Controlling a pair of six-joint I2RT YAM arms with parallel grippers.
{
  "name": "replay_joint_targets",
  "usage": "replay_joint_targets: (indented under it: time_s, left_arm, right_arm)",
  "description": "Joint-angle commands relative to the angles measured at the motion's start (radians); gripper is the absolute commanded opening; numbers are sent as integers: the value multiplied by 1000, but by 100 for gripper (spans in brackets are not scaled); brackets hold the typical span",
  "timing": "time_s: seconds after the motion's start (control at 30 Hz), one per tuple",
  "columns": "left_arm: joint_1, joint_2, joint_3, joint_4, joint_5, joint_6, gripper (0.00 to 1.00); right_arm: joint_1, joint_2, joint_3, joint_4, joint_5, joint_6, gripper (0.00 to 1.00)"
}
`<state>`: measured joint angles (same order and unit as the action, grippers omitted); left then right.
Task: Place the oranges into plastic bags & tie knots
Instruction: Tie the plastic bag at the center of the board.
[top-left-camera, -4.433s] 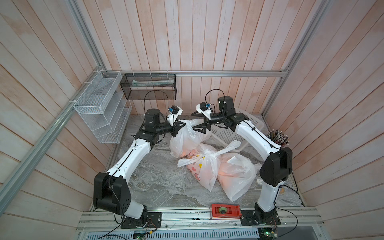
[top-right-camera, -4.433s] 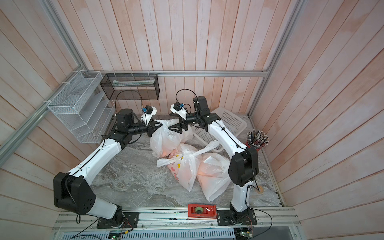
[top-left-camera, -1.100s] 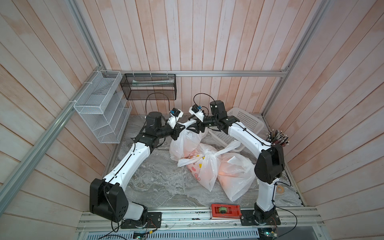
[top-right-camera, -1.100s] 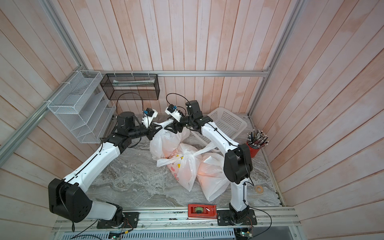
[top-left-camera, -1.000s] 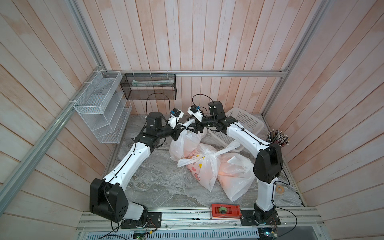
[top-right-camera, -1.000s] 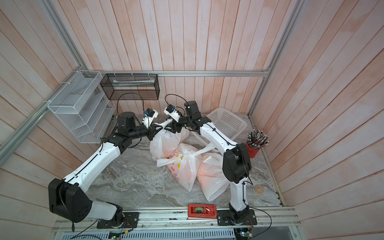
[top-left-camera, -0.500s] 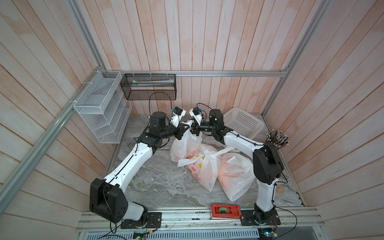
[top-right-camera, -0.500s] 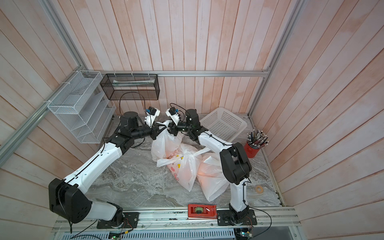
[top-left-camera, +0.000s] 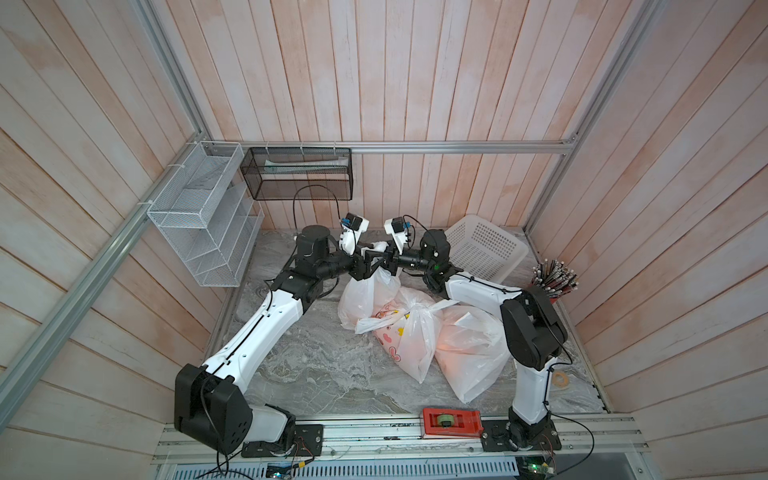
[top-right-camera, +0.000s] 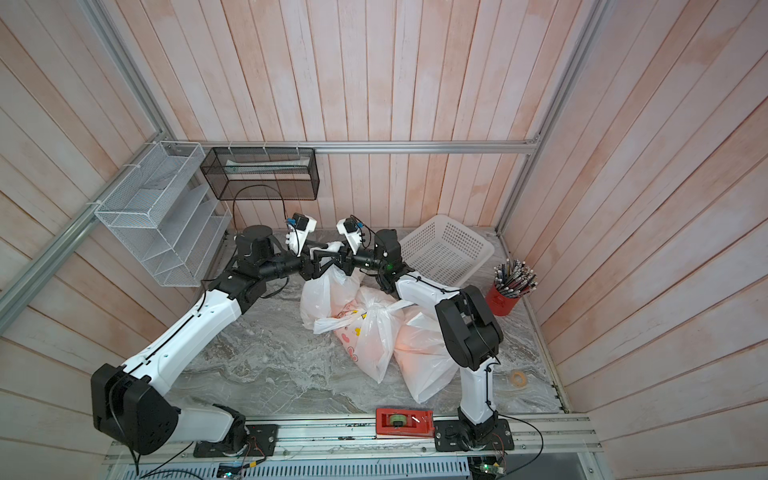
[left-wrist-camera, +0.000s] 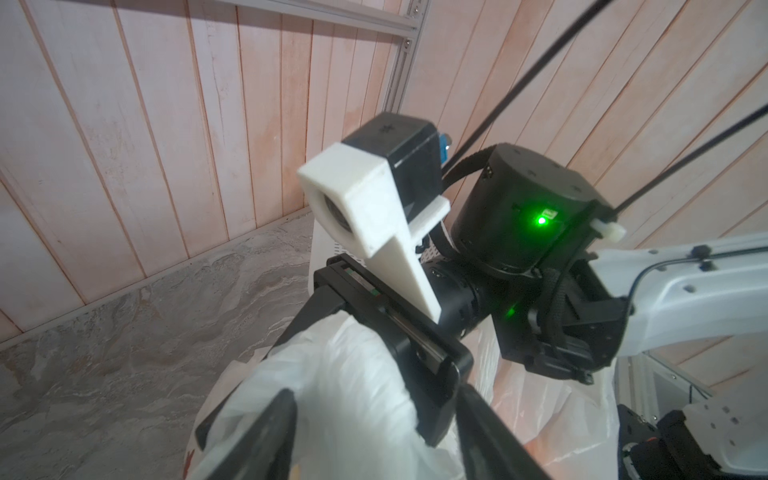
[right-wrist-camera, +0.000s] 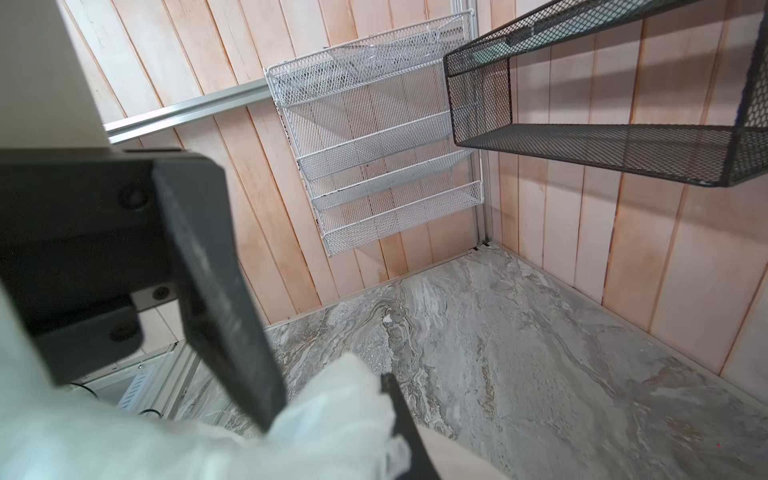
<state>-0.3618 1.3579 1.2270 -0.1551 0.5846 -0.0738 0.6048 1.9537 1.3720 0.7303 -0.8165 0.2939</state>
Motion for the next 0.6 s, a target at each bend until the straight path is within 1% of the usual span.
replay_joint_targets:
  time_s: [0.0,0.03,0.07,0.13,0.2,0.27,0.3,0.33,0.37,0.4,0.5,0.57]
  left_arm:
    - [26,-114,12,-67,-36,3,80]
    - [38,-145,11,-82,-47,4,84]
    - [57,-175,10,-99,-58,-38,87]
    - [102,-220,0,-128,-70,-95,89]
    - [153,-243,-17,-161,-67,-161,85]
    - [182,-253,-63,-165,-40,-200,75]
    - [182,-253,-87,-154,-29,-207,71]
    - [181,-252,-120,-122,14,-217,66]
    - [174,-247,-151,-83,57,-236,65]
    - [162,-241,-175,-52,68,-247,63]
    - [93,-201,-219,8,22,-250,62]
    - [68,-157,-234,55,29,-275,60]
  right_arm:
    - [8,-41,-11,51,3,4,16]
    - [9,-43,-10,49,6,1,15]
    - [9,-44,-9,46,9,-1,15]
    - [9,-45,-10,44,12,-1,16]
    - [8,-47,-11,44,10,-1,15]
    - [10,-52,-14,45,12,-2,16]
    - [10,-53,-17,44,13,-3,16]
    - [10,-55,-19,45,14,-3,16]
    - [10,-55,-18,46,13,-3,16]
    - [10,-55,-20,48,12,-1,16]
    - [12,-53,-22,71,5,17,16]
    - [14,-55,-21,76,4,23,16]
